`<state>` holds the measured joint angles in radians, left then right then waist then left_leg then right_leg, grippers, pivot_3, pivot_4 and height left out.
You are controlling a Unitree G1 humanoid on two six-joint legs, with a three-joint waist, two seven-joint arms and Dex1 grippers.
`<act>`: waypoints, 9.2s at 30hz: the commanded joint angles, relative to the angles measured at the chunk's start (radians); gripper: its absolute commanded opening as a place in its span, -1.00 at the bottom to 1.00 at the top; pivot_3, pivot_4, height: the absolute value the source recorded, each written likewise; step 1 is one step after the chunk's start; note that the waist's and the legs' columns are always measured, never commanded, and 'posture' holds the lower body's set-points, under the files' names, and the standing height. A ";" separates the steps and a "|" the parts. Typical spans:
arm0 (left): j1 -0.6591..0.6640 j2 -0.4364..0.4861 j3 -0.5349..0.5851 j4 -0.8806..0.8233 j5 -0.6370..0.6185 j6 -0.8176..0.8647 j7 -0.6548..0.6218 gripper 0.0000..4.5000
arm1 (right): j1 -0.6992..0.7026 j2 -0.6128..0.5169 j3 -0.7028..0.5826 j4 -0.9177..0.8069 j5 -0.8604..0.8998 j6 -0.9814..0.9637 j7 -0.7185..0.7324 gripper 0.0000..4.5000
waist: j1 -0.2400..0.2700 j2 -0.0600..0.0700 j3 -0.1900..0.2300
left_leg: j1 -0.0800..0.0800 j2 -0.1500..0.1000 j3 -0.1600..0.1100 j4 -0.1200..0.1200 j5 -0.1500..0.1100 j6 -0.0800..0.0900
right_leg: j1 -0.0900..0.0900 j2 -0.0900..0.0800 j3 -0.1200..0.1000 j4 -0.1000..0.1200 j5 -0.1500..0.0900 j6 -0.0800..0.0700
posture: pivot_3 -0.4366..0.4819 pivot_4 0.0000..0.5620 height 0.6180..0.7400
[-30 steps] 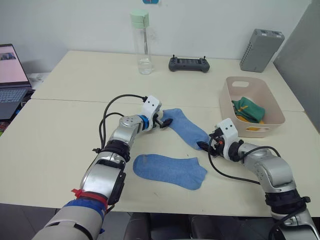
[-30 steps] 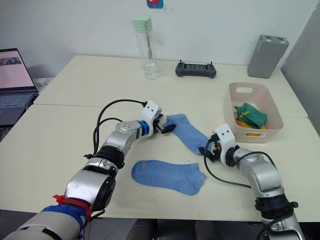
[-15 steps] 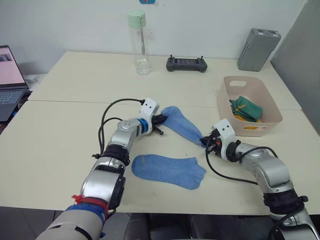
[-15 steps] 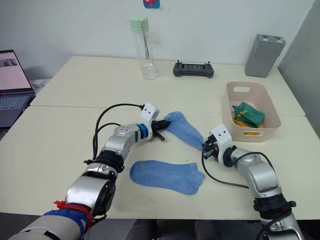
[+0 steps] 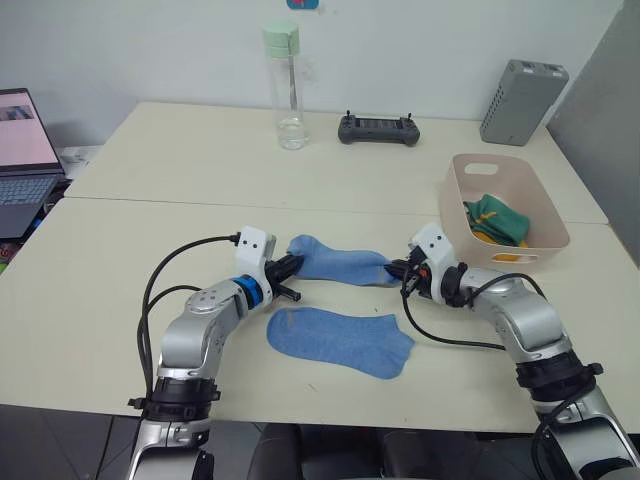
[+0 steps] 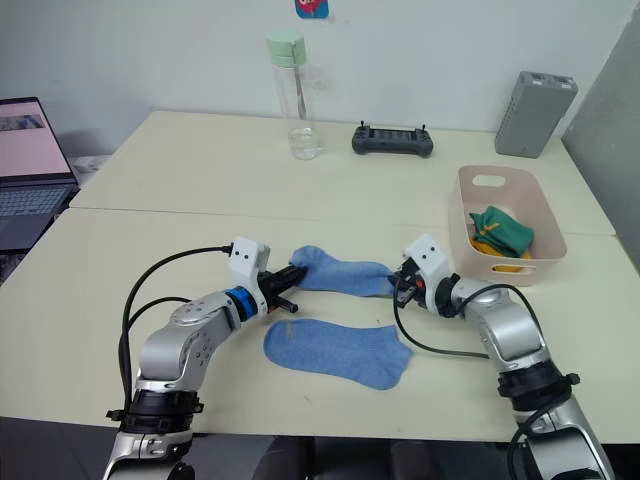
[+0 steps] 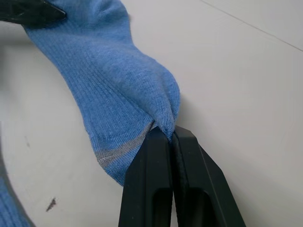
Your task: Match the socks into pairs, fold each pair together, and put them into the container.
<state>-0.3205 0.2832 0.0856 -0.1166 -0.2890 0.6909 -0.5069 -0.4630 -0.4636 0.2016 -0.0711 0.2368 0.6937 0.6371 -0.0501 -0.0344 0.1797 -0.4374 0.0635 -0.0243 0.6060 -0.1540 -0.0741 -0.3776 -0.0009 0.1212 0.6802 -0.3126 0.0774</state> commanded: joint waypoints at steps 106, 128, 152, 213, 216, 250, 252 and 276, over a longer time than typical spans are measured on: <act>-0.516 0.157 -0.296 0.752 0.129 -0.565 -0.439 0.67 | 0.148 -0.184 0.073 -0.414 0.028 -0.099 0.327 1.00 | 0.014 0.001 0.001 | -0.006 0.000 0.001 -0.011 0.000 -0.001 | -0.012 0.001 -0.001 -0.001 -0.003 -0.010 | -0.05 -0.47 1.00; -0.741 -0.016 -0.287 1.266 0.326 -0.792 -0.434 -1.00 | 0.061 -0.110 0.270 -0.263 -0.236 -0.318 0.294 -0.36 | 0.017 0.000 0.001 | -0.007 0.000 -0.002 -0.005 0.000 -0.001 | -0.010 0.002 -0.003 0.002 -0.002 -0.004 | -0.05 -0.47 1.00; -0.313 -0.005 -0.058 0.372 0.167 -0.243 -0.117 -1.00 | -0.244 -0.094 0.160 0.353 -0.261 -0.754 0.394 -0.89 | 0.018 0.001 0.001 | -0.007 0.001 -0.002 -0.002 0.000 -0.001 | -0.008 0.001 -0.003 0.003 0.000 -0.007 | -0.05 -0.47 1.00; -0.156 0.103 -0.009 0.172 0.041 -0.041 -0.110 -1.00 | -0.112 -0.102 -0.011 0.052 0.018 0.024 0.205 -0.25 | 0.009 0.001 0.001 | -0.011 0.001 -0.002 0.003 0.000 0.000 | -0.009 0.001 -0.002 0.003 0.003 -0.002 | -0.05 -0.47 1.00; -0.133 0.130 0.004 0.133 0.006 -0.022 -0.134 -0.60 | -0.097 -0.120 -0.039 0.023 0.033 0.052 0.208 0.21 | 0.009 0.001 0.001 | -0.011 0.001 -0.002 0.003 0.000 0.000 | -0.009 0.001 -0.002 0.002 0.004 -0.002 | -0.05 -0.47 1.00; -0.285 0.202 -0.068 0.366 0.011 -0.129 -0.285 0.20 | -0.008 -0.017 -0.132 -0.030 0.106 0.184 0.055 -0.98 | 0.011 0.001 0.001 | -0.011 0.001 -0.002 0.003 0.000 0.000 | -0.010 0.002 -0.002 0.002 0.004 -0.003 | -0.05 -0.47 1.00; -0.277 0.197 -0.085 0.392 0.044 -0.147 -0.263 0.20 | -0.009 -0.019 -0.133 -0.033 0.108 0.185 0.057 -0.98 | 0.011 0.001 0.001 | -0.011 0.001 -0.002 0.003 0.000 0.000 | -0.010 0.001 -0.002 0.002 0.004 -0.003 | -0.05 -0.47 1.00; -0.207 0.214 0.034 0.151 -0.165 0.061 -0.285 -0.99 | -0.031 -0.064 -0.221 -0.109 0.210 0.213 0.118 -1.00 | 0.008 0.001 0.001 | -0.011 0.001 -0.002 0.003 0.000 0.000 | -0.010 0.001 -0.002 0.002 0.004 -0.003 | -0.05 -0.47 1.00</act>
<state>-0.5282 0.4873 0.0835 0.1192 -0.4040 0.7188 -0.7954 -0.4833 -0.5092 0.0324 -0.1182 0.3950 0.8893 0.7368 -0.0418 -0.0332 0.1809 -0.4485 0.0643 -0.0263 0.6089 -0.1537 -0.0744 -0.3876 0.0006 0.1195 0.6820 -0.3083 0.0746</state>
